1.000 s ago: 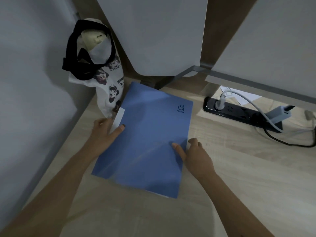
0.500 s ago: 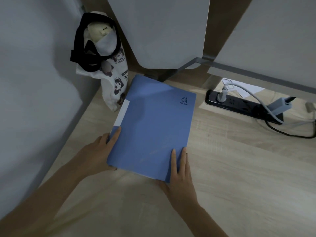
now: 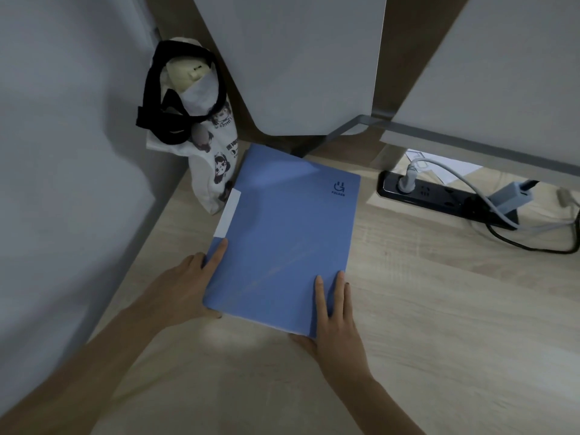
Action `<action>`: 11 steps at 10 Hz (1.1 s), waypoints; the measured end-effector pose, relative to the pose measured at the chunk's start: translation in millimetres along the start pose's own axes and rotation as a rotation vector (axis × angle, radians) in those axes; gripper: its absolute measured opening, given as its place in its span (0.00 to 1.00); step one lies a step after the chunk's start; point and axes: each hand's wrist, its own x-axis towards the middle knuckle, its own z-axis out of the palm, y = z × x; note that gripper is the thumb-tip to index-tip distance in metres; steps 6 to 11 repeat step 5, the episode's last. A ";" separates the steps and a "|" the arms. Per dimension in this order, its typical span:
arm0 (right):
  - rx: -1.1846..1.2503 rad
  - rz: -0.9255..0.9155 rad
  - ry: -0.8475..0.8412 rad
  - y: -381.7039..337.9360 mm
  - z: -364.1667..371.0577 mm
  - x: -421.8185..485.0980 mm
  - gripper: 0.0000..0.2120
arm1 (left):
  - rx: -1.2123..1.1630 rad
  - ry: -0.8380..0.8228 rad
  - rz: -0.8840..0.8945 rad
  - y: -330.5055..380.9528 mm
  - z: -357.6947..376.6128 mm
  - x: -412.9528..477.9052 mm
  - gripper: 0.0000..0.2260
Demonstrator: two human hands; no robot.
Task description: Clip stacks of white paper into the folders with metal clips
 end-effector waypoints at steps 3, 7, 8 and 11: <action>-0.021 0.044 -0.112 0.9 -1.4 -1.6 0.48 | -0.056 -0.021 -0.061 7.5 3.4 -1.4 0.56; 0.269 0.036 -0.330 28.4 -77.7 -14.1 0.43 | 0.066 0.028 -0.297 48.4 -19.7 -24.3 0.54; 0.269 0.036 -0.330 28.4 -77.7 -14.1 0.43 | 0.066 0.028 -0.297 48.4 -19.7 -24.3 0.54; 0.269 0.036 -0.330 28.4 -77.7 -14.1 0.43 | 0.066 0.028 -0.297 48.4 -19.7 -24.3 0.54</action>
